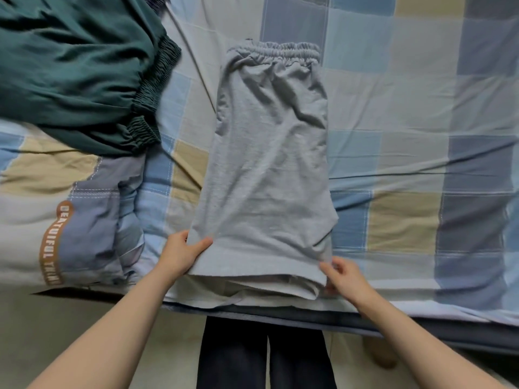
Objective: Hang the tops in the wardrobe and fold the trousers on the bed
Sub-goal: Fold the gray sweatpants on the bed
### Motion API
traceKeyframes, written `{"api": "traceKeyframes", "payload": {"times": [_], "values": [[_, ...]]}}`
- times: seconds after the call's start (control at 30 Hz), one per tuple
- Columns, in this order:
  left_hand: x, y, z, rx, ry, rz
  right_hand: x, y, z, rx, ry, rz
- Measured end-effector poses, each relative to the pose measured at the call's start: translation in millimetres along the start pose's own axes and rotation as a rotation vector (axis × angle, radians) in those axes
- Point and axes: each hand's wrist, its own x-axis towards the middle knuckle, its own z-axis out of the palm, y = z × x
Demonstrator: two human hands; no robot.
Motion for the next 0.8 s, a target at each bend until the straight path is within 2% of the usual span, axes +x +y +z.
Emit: {"api": "traceKeyframes", "payload": {"times": [0.07, 0.1, 0.13, 0.2, 0.23, 0.27, 0.33, 0.4, 0.43, 0.53, 0.6, 0.7, 0.8], "values": [[-3, -9, 6, 0.390, 0.109, 0.017, 4, 20, -3, -0.523, -0.125, 0.089], [-7, -10, 13, 0.522, 0.212, 0.054, 7, 22, -7, -0.709, -0.098, 0.095], [-12, -9, 22, 0.604, 0.314, 0.117, 9, 18, -11, -0.764, -0.008, 0.074], [-26, 6, 45, 0.666, 0.447, 0.391, 16, 0, -17, -0.617, 0.203, -0.020], [-33, 16, 60, 0.660, 0.435, 0.566, 21, -12, -19, -0.498, 0.289, -0.070], [-40, 24, 77, 0.650, 0.358, 0.720, 27, -26, -20, -0.393, 0.330, -0.115], [-53, 43, 115, 0.597, 0.055, 0.831, 38, -52, -21, -0.267, 0.289, -0.153], [-67, 61, 149, 0.569, -0.167, 0.737, 51, -69, -25, -0.173, 0.188, -0.107], [-71, 69, 162, 0.573, -0.205, 0.645, 56, -75, -28, -0.150, 0.132, -0.077], [-75, 92, 188, 0.536, -0.158, 0.341, 61, -87, -34, -0.180, 0.022, -0.040], [-73, 102, 197, 0.464, -0.085, 0.205, 63, -91, -26, -0.316, 0.033, -0.144], [-72, 103, 201, 0.412, -0.008, 0.124, 54, -95, -3, -0.483, 0.133, -0.341], [-65, 87, 193, 0.170, -0.031, 0.057, 50, -94, 3, -0.521, 0.073, -0.602]]}}
